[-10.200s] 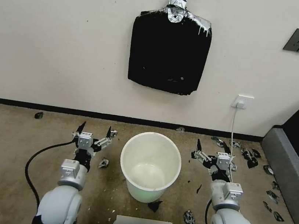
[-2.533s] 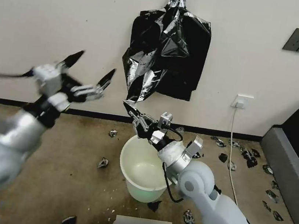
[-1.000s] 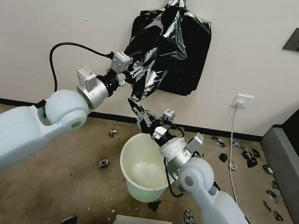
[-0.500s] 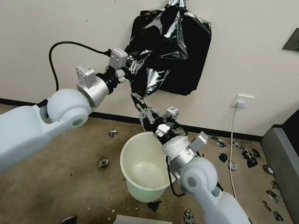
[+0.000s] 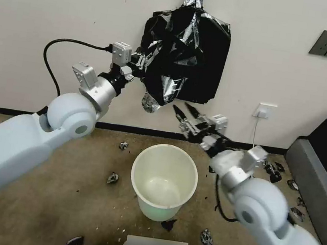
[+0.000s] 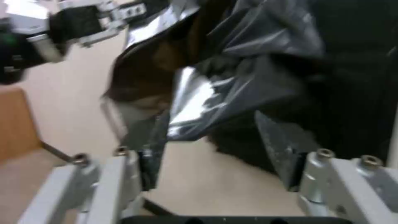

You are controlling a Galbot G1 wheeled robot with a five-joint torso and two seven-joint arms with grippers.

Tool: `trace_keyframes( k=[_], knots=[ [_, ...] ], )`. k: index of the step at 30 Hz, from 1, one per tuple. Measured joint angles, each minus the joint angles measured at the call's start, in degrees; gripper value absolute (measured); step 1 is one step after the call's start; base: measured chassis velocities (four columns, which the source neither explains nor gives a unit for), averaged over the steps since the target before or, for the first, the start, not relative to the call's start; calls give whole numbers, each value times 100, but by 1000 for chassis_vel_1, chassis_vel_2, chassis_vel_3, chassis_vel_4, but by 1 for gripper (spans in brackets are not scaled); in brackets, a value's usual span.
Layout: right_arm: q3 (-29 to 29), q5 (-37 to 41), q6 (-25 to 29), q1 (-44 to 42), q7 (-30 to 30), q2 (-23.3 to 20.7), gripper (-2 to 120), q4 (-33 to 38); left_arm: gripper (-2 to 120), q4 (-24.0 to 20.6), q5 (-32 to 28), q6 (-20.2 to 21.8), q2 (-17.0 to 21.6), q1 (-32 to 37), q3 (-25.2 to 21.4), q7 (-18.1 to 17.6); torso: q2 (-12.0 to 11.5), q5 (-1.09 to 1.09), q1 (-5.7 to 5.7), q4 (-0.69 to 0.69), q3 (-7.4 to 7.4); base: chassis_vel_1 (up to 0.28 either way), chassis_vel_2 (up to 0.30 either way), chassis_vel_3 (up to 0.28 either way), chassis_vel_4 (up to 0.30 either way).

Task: Place a trash bag onto the trash bin.

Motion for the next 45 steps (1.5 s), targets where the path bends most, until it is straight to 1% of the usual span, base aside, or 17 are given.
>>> trace_keyframes(
  k=[4,5,7,8,11,12,17,20,22,27,30,33,35,40,41,43,45],
  knots=[
    [-438,-81,-366,1112,258,-418,82,-292,0,-29,-24,-2,27,9,71,22,0,0,0,0,0,0,0,0,0],
    [-438,-81,-366,1112,258,-418,82,-292,0,-29,-24,-2,27,9,71,22,0,0,0,0,0,0,0,0,0],
    [-958,25,-586,1843,392,-525,91,-498,0,-72,-24,-6,38,66,57,24,0,-1,0,1,0,0,0,0,0],
    [-958,25,-586,1843,392,-525,91,-498,0,-72,-24,-6,38,66,57,24,0,-1,0,1,0,0,0,0,0],
    [-1676,134,-827,2732,514,-608,99,-676,0,-106,-22,-14,68,126,-26,34,0,-2,0,1,0,0,0,0,0],
    [-2002,159,-903,3117,569,-611,100,-796,0,-123,-22,-17,95,175,-84,45,-1,-2,0,1,0,0,0,0,0],
    [-2379,168,-1016,3594,643,-556,100,-1001,0,-165,-22,-23,144,262,-166,60,0,-3,0,1,0,0,0,0,0],
    [-2876,193,-1332,4208,744,-330,100,-1341,0,-264,-16,-28,172,454,-341,67,0,-3,0,2,1,0,0,0,0],
    [-2892,199,-1347,4228,743,-324,100,-1349,0,-267,-15,-29,169,457,-344,67,0,-3,0,2,1,0,0,0,0],
    [-3407,55,-1725,4811,731,-262,100,-1603,0,-330,-8,-30,159,499,-376,67,0,-1,0,0,0,0,0,0,0],
    [-3656,-48,-1911,5090,727,-294,96,-1669,0,-367,-7,-30,161,501,-390,66,0,-2,0,2,1,0,0,0,0],
    [-4016,-82,-2255,5473,698,-338,82,-1698,0,-436,-10,-30,152,533,-416,62,0,-3,0,1,0,0,0,0,0],
    [-4185,-110,-2334,5613,696,-342,77,-1750,0,-466,-10,-30,145,574,-441,58,0,-1,0,1,0,0,0,0,0],
    [-4367,-218,-2362,5807,787,-402,56,-1794,0,-553,-3,-30,160,777,-611,60,0,-2,0,1,0,0,0,0,0],
    [-4367,-218,-2362,5807,787,-402,56,-1794,0,-553,-3,-30,160,777,-611,60,0,-2,0,1,0,0,0,0,0],
    [-4435,-259,-2362,5845,838,-527,45,-1775,0,-593,5,-30,195,929,-771,74,0,-1,0,1,0,0,0,0,0],
    [-4454,-283,-2363,5851,843,-578,41,-1768,0,-604,8,-30,203,971,-812,80,0,-1,0,1,0,0,0,0,0]
  ],
)
